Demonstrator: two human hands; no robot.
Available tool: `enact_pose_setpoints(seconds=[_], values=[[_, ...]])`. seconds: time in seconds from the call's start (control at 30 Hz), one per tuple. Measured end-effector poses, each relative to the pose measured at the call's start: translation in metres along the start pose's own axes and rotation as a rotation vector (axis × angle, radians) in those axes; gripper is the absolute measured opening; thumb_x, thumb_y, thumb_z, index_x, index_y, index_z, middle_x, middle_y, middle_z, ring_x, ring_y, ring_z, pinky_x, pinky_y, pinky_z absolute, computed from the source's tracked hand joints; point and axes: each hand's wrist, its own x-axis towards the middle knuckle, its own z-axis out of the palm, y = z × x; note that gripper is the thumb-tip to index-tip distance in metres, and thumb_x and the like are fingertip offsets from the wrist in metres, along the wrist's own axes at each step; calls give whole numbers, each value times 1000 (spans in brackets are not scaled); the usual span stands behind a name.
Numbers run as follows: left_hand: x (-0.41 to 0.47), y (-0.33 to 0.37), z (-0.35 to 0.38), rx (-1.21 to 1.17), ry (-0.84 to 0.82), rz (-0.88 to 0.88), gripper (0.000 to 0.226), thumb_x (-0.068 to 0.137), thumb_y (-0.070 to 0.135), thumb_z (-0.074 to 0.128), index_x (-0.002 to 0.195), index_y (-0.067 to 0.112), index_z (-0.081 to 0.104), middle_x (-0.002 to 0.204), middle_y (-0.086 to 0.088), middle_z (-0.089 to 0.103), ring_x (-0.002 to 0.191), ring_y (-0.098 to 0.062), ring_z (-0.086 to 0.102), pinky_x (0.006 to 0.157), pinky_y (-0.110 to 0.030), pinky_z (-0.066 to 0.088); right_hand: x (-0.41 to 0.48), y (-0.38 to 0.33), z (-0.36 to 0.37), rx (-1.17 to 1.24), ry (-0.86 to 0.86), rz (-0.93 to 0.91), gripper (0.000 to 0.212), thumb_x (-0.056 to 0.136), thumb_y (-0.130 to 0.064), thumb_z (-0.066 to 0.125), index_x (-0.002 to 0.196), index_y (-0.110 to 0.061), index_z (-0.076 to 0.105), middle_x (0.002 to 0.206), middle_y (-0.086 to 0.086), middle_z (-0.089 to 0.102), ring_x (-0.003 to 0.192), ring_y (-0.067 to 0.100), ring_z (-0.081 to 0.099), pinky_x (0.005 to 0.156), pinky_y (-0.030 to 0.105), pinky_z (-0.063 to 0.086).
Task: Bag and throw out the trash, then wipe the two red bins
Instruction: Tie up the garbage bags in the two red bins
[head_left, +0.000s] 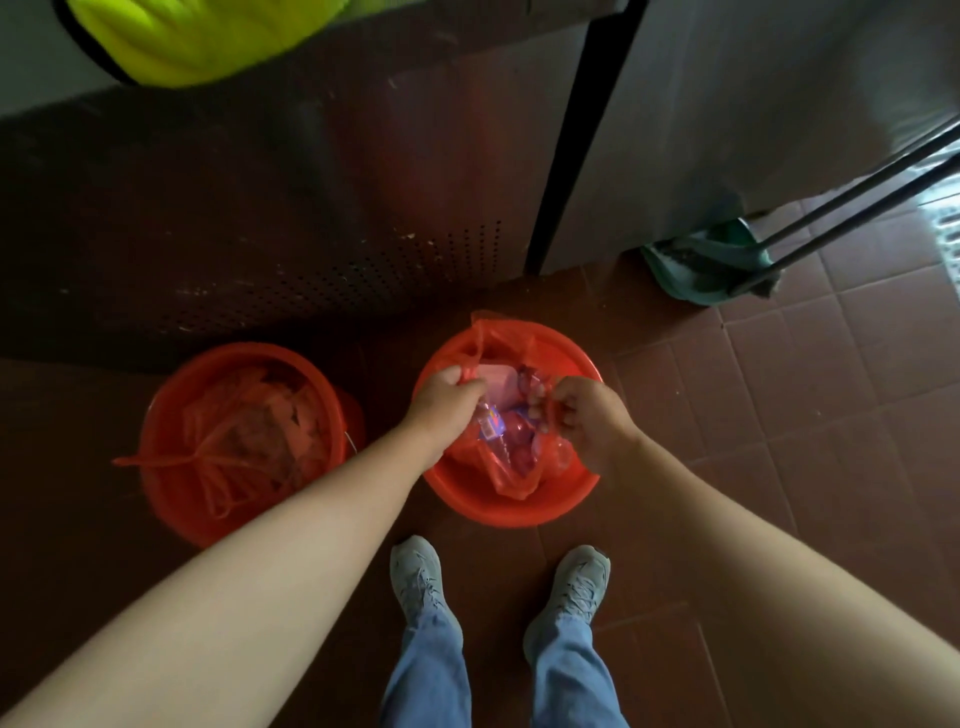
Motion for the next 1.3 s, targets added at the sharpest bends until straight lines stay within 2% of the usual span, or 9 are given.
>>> enact_pose_setpoints(seconds=[0.17,0.3,0.47,0.63,0.73,0.83,0.97,1.13,1.3], values=[[-11,12,-4,185,-42,78,18,92,17,52,87,7,66,77,-11,70,72,-27,66,65,-35,49,-11,5,-4,-99,-241,-66,46,91,22,35,110,-1,70,101,19,72,90,27,70,82,36,59],[-16,12,-1,90,-205,-63,29,96,9,45,91,16,73,75,-4,70,72,-23,69,67,-37,53,-15,5,-2,-417,-254,-167,66,93,22,37,110,-33,69,110,5,71,88,23,74,74,35,63],[-17,8,-6,7,-393,-170,18,99,7,59,111,12,72,93,-11,74,84,-23,71,90,-46,57,-9,1,-3,-795,-266,-275,77,91,11,55,149,-39,46,125,2,63,89,21,73,67,32,63],[-17,2,-16,-27,-542,-204,7,95,8,66,101,10,70,93,-14,70,78,-18,68,94,-44,54,-2,0,2,-1109,-357,-301,64,87,-1,58,136,-41,56,109,-7,68,68,7,70,57,22,55],[-15,-1,-21,-65,-583,-234,7,93,10,68,99,14,70,90,-9,70,78,-17,66,86,-36,51,0,-2,6,-1164,-358,-354,49,88,-4,60,129,-30,62,107,-4,70,78,8,66,68,27,58],[-13,-2,-23,-118,-582,-277,22,92,24,71,112,15,72,94,-2,73,89,-16,68,88,-35,51,1,-2,12,-1163,-399,-279,64,89,-2,58,140,-41,51,110,-11,65,86,10,67,67,25,58],[-10,1,-20,-151,-539,-279,27,85,25,79,110,16,74,92,0,74,88,-15,70,89,-37,52,6,2,18,-1170,-406,-251,68,89,-3,59,144,-40,46,102,-12,64,81,8,68,55,16,53],[-6,4,-19,-5,-489,-249,14,90,13,73,104,15,74,93,-2,73,86,-15,69,81,-32,57,14,4,16,-1233,-283,-370,24,91,-4,60,106,-22,64,91,-3,66,78,19,69,65,30,58],[3,-2,-22,140,-200,-190,23,86,11,73,72,20,58,66,1,58,62,-11,57,53,-23,53,14,7,8,-1356,-142,-624,12,94,-26,61,94,-19,70,92,-2,67,83,23,64,68,36,49]])
